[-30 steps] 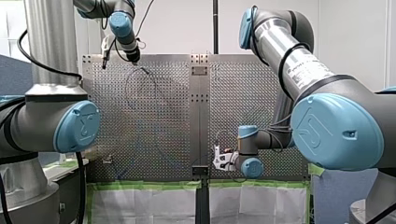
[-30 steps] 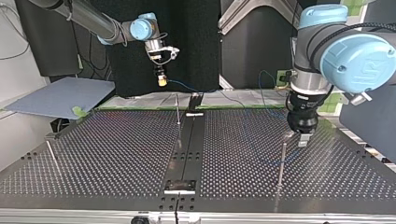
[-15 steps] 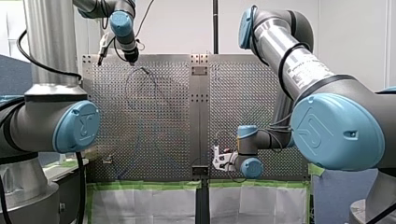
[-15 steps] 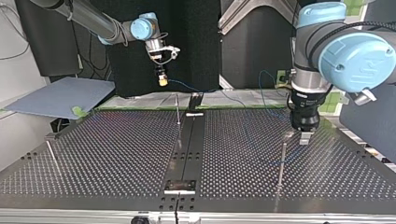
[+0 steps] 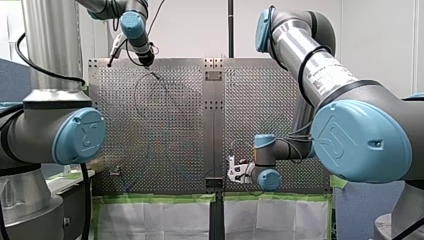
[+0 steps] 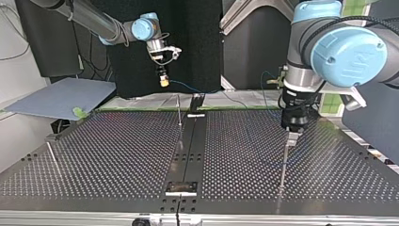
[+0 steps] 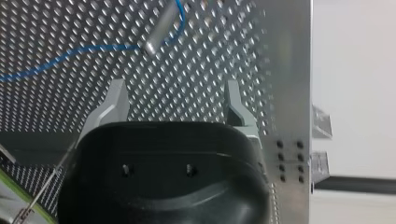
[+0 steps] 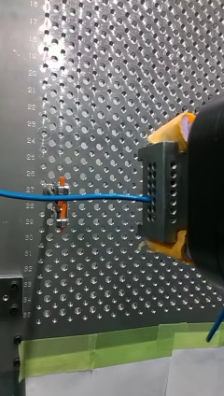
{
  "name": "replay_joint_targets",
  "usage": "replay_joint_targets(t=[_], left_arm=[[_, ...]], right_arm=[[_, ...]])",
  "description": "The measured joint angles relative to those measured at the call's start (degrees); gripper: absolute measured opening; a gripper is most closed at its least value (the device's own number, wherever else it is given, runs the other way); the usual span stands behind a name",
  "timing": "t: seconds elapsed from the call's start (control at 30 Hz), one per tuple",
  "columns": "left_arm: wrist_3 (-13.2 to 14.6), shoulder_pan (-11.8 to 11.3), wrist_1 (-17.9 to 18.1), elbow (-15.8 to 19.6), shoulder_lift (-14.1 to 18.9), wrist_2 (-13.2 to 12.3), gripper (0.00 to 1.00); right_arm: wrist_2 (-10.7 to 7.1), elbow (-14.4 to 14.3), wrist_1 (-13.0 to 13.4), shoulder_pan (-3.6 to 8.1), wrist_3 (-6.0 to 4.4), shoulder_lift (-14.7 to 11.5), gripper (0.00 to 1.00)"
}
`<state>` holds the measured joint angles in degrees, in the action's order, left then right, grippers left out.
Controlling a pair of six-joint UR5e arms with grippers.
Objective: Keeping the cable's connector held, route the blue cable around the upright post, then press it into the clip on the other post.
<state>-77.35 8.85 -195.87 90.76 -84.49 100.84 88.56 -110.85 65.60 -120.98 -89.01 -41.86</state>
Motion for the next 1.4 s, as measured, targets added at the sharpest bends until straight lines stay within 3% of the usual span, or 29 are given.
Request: replay_joint_targets(t=[0.43,0.87,1.1,1.4], left_arm=[[-1.0,6.1,5.1,-1.7,-4.2,-0.5,1.00],[-0.8,8.2,10.3,-1.7,-10.0,1.5,1.00],[-0.7,8.8,12.2,-1.7,-11.3,2.2,1.00],[2.3,11.1,14.0,-1.7,-14.0,5.0,1.00]], right_arm=[[-0.07,0.0,0.1,-0.51,-0.01,0.0,0.00],[-0.11,0.0,0.2,-0.61,-0.13,0.0,0.00],[-0.10,0.0,0.4,-0.62,-0.13,0.0,0.00],[-0.61,0.0,0.5,-0.62,-0.20,0.0,0.00]])
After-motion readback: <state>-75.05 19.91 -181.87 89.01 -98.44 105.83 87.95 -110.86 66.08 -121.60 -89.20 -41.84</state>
